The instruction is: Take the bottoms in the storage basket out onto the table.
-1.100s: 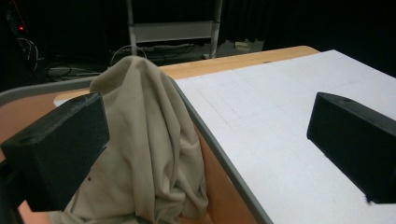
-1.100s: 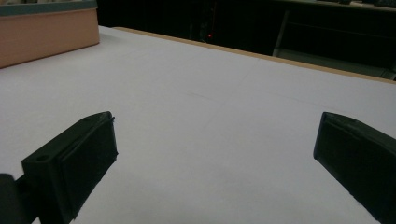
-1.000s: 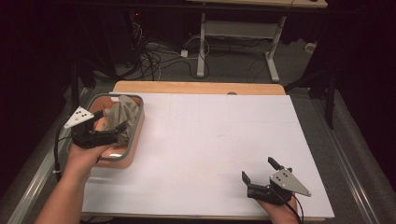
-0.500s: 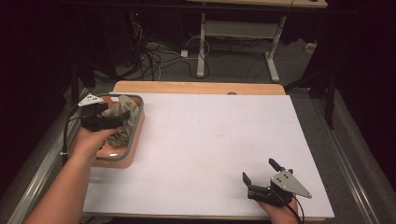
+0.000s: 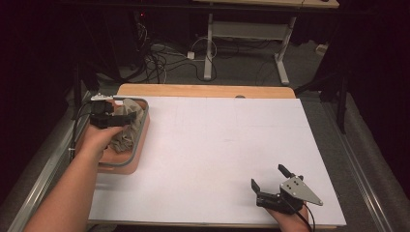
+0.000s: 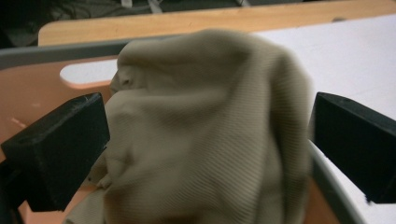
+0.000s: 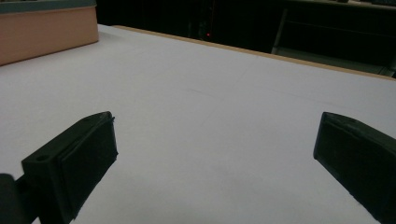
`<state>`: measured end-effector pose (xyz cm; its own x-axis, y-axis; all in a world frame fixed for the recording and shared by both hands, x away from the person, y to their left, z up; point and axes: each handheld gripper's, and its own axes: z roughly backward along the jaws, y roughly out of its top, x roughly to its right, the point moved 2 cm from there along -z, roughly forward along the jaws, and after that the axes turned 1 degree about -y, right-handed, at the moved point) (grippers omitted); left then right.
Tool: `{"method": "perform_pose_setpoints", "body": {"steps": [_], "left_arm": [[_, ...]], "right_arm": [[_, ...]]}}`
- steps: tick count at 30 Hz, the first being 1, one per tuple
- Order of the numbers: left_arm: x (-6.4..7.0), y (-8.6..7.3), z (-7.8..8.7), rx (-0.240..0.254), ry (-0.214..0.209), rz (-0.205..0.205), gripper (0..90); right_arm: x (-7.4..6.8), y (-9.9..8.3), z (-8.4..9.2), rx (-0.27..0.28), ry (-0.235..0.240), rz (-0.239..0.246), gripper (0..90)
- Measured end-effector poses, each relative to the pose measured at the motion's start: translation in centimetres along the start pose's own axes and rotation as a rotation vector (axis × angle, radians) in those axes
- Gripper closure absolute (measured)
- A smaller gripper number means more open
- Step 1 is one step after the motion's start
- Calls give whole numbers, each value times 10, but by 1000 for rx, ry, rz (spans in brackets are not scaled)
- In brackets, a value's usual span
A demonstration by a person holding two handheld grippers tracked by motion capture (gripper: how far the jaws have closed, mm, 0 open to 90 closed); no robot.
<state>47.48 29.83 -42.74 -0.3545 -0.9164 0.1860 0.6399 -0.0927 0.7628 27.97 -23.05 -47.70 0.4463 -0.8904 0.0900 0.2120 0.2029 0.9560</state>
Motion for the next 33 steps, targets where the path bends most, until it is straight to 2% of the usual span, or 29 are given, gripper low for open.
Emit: {"method": "perform_pose_setpoints", "body": {"steps": [3,5,9,11,15,17,19,22,30,33], "left_arm": [[-7,2,-9,-46,34,18,0],[-12,1,-14,-72,36,47,0],[-22,-3,-26,-183,60,75,0],[-24,-5,-31,-221,49,91,0],[-24,-7,-36,-289,44,87,0],[-24,-8,-39,-335,32,96,0],[-24,-10,-43,-403,8,115,0],[-22,-14,-48,-485,-12,101,0],[-18,-15,-53,-545,0,85,0],[-11,-17,-56,-576,30,34,0]], "right_arm": [[0,0,0,-1,1,1,3],[0,-1,0,-1,2,1,3],[0,-1,0,-2,1,0,3],[0,-1,1,-1,0,0,3],[1,-2,1,-3,-2,-1,3],[1,-2,0,-4,-2,2,3],[1,-2,0,-4,-1,3,3],[0,-2,-1,-7,0,4,4],[1,-2,0,-7,-1,8,5],[1,-2,0,-7,0,10,6]]}}
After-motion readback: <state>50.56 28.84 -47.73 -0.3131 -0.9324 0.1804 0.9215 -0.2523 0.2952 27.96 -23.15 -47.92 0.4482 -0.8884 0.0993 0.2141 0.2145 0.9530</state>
